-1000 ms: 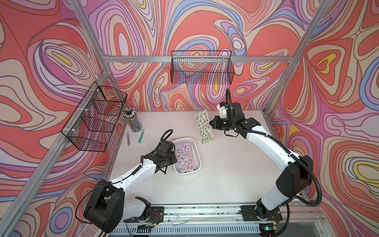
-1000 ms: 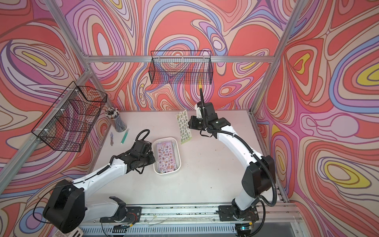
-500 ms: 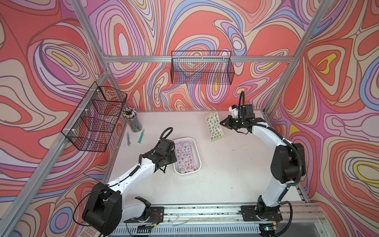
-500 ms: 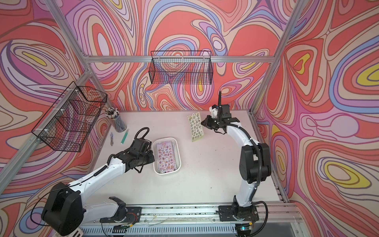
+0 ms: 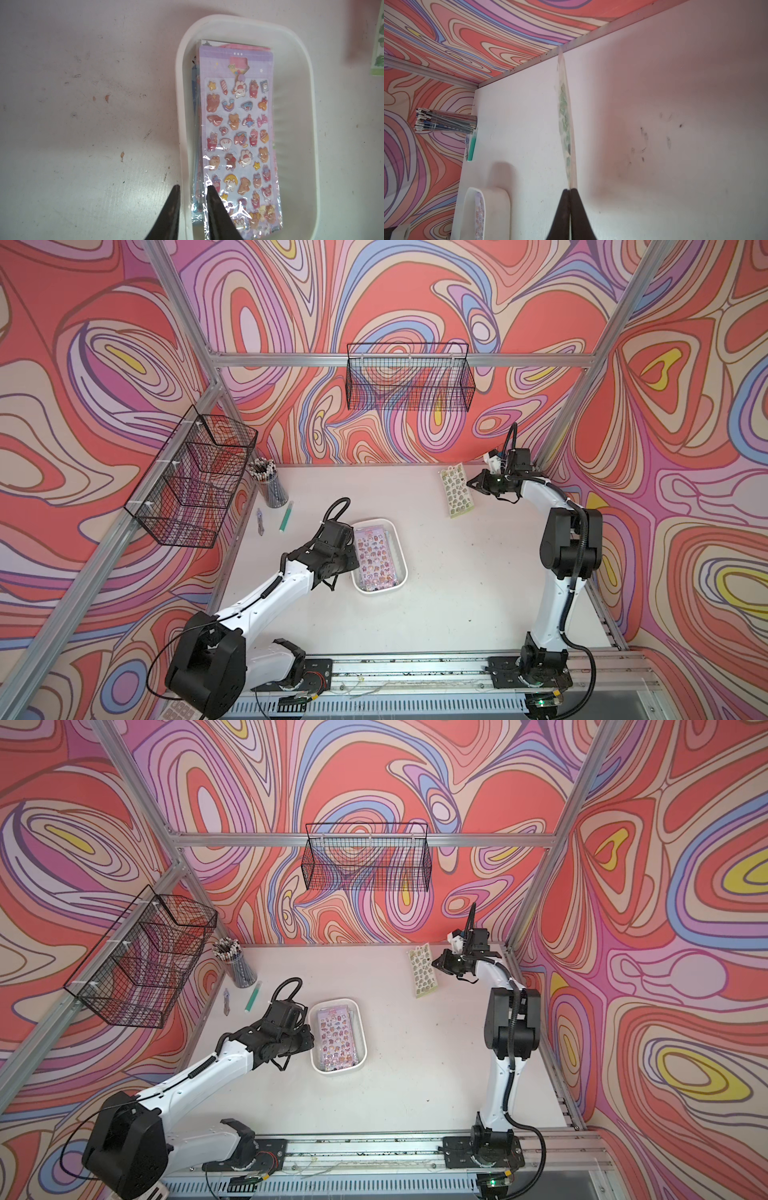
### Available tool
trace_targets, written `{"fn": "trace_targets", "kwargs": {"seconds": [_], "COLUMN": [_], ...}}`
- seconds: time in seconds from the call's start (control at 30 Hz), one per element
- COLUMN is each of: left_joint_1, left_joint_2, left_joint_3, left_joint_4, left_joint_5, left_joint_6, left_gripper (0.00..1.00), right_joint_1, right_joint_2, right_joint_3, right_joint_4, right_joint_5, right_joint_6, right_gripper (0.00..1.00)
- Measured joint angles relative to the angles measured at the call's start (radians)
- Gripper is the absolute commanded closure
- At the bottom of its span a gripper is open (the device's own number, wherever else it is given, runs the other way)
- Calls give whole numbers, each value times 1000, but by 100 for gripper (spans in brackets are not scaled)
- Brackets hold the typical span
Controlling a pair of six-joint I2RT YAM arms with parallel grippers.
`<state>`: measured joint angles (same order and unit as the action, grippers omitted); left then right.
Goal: Take the stickers out of the storage box
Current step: Place the sticker at the center of the board.
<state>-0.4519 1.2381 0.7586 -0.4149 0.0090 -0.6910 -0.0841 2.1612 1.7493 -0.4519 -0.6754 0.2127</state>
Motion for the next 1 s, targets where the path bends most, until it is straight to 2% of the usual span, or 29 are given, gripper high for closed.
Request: {"fn": "trace_targets", "kwargs": {"seconds": [0.23,0.4,0.7,1.0], "left_joint_1": [0,0,0,0], "left_joint_2": [-3,-15,-14,-6], "left_joint_3": [0,0,0,0], "left_joint_4": [0,0,12,27], "left_joint_5": [2,2,2,10], "left_joint_6": [4,7,7,7], "left_gripper": [74,74,74,74], "right_joint_1": [-29,-48,-96,-122], "right_joint_2": [180,252,266,275], "right_joint_3": [170,260,378,396], "right_joint_4": [-75,-161,-257,-255], "right_joint_5": [27,78,214,314], "right_joint_6": [-103,-165,-245,-256], "right_gripper": [100,100,100,100]}}
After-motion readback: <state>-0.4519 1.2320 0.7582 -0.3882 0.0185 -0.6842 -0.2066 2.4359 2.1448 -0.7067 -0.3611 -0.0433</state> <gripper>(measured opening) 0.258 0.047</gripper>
